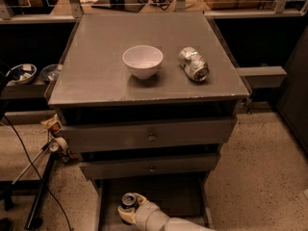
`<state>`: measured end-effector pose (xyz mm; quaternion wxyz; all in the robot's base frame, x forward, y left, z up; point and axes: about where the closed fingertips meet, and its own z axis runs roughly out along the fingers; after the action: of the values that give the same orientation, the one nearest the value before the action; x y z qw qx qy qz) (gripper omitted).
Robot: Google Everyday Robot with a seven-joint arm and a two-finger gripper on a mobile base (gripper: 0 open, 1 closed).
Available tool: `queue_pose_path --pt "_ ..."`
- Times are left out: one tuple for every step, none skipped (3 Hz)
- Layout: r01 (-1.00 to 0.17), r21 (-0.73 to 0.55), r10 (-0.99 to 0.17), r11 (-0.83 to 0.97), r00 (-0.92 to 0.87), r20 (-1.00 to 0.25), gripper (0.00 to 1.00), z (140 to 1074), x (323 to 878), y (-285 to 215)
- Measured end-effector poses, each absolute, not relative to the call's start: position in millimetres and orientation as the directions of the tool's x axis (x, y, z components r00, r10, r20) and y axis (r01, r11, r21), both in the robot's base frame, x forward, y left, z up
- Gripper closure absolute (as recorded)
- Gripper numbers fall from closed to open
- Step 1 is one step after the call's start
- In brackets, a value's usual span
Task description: Place pepsi can into bottom drawer
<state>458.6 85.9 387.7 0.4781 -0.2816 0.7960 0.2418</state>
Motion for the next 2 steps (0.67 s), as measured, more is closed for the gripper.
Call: queue_pose_path --pt "-0.678 0.117 -0.217 0.726 -0.387 -0.896 1.00 385.9 458.7 85.2" --pt "-0.634 0.124 -0.211 0.764 -0.427 -0.879 1.00 364.5 455.4 78.3"
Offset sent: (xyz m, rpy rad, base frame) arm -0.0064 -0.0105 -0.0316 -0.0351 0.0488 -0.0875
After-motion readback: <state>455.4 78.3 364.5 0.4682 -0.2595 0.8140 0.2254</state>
